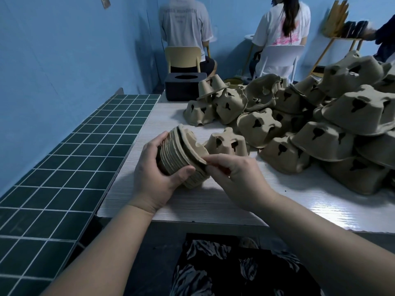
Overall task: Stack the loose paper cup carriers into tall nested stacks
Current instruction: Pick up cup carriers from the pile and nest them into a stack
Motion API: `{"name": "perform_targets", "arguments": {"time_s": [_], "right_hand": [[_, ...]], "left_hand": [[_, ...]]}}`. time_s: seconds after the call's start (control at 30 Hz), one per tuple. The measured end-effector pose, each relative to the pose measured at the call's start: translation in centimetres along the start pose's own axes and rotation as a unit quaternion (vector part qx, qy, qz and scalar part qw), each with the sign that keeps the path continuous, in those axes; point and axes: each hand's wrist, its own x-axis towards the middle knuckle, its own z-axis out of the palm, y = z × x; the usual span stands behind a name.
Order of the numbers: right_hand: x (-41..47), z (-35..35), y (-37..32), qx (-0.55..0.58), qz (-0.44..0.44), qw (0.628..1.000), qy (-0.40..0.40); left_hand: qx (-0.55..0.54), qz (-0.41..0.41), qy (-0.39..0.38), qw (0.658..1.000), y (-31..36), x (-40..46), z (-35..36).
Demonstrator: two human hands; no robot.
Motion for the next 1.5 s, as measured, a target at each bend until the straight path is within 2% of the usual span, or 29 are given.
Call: {"name": "perform_targets", "arguments": {"time_s": [0.2, 0.37, 0.47, 0.53, 0.57, 0.77, 1.0, 1.2, 1.37, 1.5], "right_hand": [[0.2, 0.1, -0.1, 0.002, 0.017, 0.997, -0.074], [0.7, -0.5, -0.3, 0.014, 0.028, 0.993, -0.117], [1.3, -1.5, 0.5, -0.055, 0.047, 0.996, -0.057], [2.0, -2.0, 1.7, -0.151, 0.082, 0.985, 0.019], [2.4, -2.1, 2.4, -0.194, 0.100, 0.975, 0.031], [3.9, -1.8, 4.3, -0.269, 0.167, 0.948, -0.041], [4.1, -2.0, 4.7, -0.228, 0.230, 0.944, -0.058], [4.6, -1.9, 4.5, -0.202, 0.242, 0.949, -0.031], [2.7, -2.8, 4.0, -0.166, 0.142, 0.974, 0.055], [0.9, -3.8, 3.5, -0.080, 0.106, 0.991, 0.016]], "left_hand": [[0.062, 0.017, -0.005, 0.998, 0.8, 0.4, -0.4], [0.104, 0.001, -0.070, 0.992, 2.3, 1.7, -0.9], [0.090, -0.004, -0.076, 0.993, 2.2, 1.8, -0.8], [0.075, -0.005, -0.069, 0.995, 2.2, 1.6, -0.7], [0.068, -0.004, -0.065, 0.996, 2.2, 1.6, -0.6], [0.049, -0.003, -0.067, 0.997, 1.9, 1.6, -0.8], [0.050, -0.008, -0.071, 0.996, 1.8, 1.6, -0.6], [0.038, -0.009, -0.069, 0.997, 1.8, 1.5, -0.7], [0.031, -0.004, -0.060, 0.998, 2.0, 1.4, -0.6], [0.024, 0.001, -0.068, 0.997, 2.5, 1.2, -0.1]]}}
